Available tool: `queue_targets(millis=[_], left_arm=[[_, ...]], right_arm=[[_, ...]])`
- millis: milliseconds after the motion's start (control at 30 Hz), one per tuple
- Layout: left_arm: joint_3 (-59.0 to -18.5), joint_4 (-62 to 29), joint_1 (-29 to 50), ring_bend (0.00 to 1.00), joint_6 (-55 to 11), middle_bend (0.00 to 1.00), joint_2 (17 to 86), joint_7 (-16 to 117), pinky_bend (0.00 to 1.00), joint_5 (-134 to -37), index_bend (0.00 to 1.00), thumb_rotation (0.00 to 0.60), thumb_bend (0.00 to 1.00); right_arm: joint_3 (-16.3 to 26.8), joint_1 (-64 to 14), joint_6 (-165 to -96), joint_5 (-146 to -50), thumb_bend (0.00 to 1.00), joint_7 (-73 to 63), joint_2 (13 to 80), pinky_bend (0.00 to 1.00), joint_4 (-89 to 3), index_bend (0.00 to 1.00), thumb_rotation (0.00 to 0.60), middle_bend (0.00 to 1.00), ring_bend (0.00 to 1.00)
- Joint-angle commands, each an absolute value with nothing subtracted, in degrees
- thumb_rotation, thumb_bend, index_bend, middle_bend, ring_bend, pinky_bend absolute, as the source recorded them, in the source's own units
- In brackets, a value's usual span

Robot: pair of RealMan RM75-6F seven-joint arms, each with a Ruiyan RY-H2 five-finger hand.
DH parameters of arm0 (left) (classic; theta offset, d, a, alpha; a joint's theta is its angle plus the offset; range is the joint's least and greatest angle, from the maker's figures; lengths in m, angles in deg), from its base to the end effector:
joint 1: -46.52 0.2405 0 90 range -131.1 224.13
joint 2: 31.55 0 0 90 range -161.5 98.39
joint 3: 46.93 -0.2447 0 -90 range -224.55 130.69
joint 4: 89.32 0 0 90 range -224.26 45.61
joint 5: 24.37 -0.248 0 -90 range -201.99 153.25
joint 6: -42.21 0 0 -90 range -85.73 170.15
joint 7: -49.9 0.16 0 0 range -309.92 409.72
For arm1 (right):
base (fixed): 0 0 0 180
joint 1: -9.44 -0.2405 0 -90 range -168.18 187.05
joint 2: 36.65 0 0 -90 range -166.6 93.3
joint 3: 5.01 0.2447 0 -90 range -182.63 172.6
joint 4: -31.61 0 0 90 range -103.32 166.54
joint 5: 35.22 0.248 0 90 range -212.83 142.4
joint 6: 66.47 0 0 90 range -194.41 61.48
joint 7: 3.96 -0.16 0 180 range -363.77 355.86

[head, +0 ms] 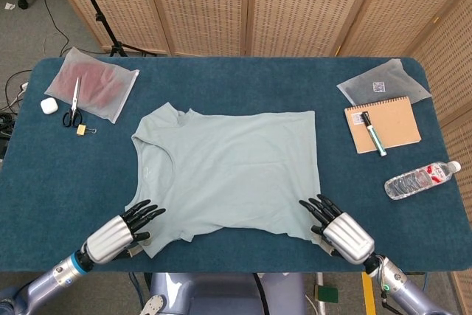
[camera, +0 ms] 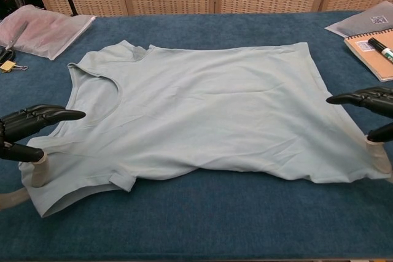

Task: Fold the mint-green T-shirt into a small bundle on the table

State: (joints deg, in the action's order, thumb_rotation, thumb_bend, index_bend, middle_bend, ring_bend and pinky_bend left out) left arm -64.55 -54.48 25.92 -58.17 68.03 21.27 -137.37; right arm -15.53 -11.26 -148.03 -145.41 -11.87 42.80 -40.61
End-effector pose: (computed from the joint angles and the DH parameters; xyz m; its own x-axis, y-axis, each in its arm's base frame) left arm -0.2967 0.2022 -0.0327 0.3668 0.1975 0.9091 0.6191 -0.7812 -0.0801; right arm -0.2706 -0.2046 -0.0017 0.4871 -0.1961 0.8511 -0.7199 -0.6419 0.2641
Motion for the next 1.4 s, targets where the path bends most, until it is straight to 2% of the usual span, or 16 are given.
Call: queue_targets(millis=[33,667,1400], left_arm=[[-65.57,-52.56,26.14,0.00,-59.42,0.00,66.72,22.16,0.00,-138.53,0.71,0.600,0.46],[-70.71,-46.23,28.64,0.00,-65.13,0.00,59.98,24.88,0.00,-144.32,0.71,0.600,0.48],[-74.65,-46.78,31.82,0.00,-69.59,0.00,57.18,25.85,0.00,-149.92,0.71,0.600,0.51]], right_arm=[[-16.66,-11.71,-148.64,-146.97,0.67,-12.51,41.60,0.02,-41.58,0.67,0.600,0.03,0.00],[-23.32,-11.35,-152.66,-156.33,0.67,-13.46,37.09,0.04,-45.20,0.67,0.600,0.04,0.00],[-27.93,-8.93,-158.46,-163.58,0.67,-13.50,35.36,0.04,-43.31,0.68,0.600,0.05,0.00]])
